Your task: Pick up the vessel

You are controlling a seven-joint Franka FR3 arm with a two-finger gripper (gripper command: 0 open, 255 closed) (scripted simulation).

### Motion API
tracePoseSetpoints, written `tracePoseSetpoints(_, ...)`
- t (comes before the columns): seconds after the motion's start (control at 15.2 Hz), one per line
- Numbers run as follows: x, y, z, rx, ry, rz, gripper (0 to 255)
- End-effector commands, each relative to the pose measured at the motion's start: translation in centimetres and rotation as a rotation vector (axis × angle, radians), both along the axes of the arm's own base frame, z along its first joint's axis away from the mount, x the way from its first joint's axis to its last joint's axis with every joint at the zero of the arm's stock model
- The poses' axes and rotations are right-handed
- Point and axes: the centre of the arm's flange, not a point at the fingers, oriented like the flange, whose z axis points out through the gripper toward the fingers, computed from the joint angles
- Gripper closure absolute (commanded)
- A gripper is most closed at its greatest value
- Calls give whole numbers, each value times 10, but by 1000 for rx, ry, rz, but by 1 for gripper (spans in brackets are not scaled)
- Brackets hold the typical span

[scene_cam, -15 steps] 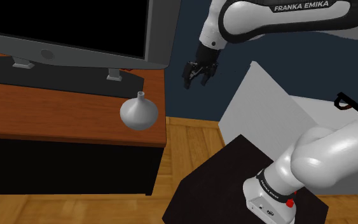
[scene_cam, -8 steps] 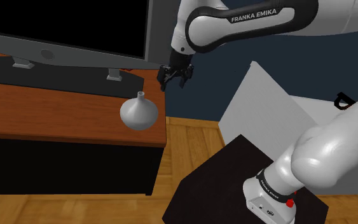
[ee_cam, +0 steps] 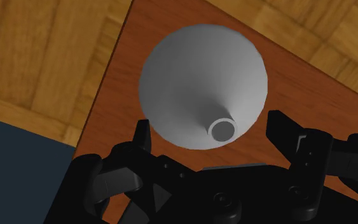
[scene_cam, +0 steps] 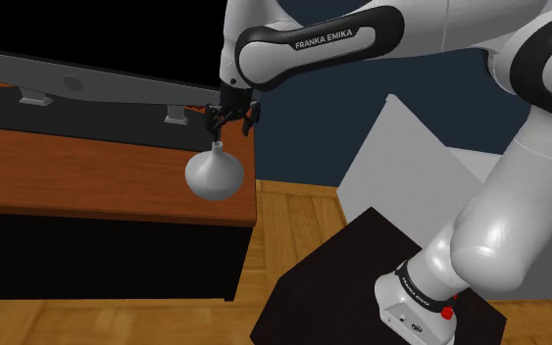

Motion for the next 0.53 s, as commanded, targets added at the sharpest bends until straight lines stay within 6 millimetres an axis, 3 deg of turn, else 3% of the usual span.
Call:
tracePoseSetpoints(0.0,19,19,-14,-8,-5,-6,0)
tracePoseSetpoints(0.46,22,21,-47,-9,-6,-7,0)
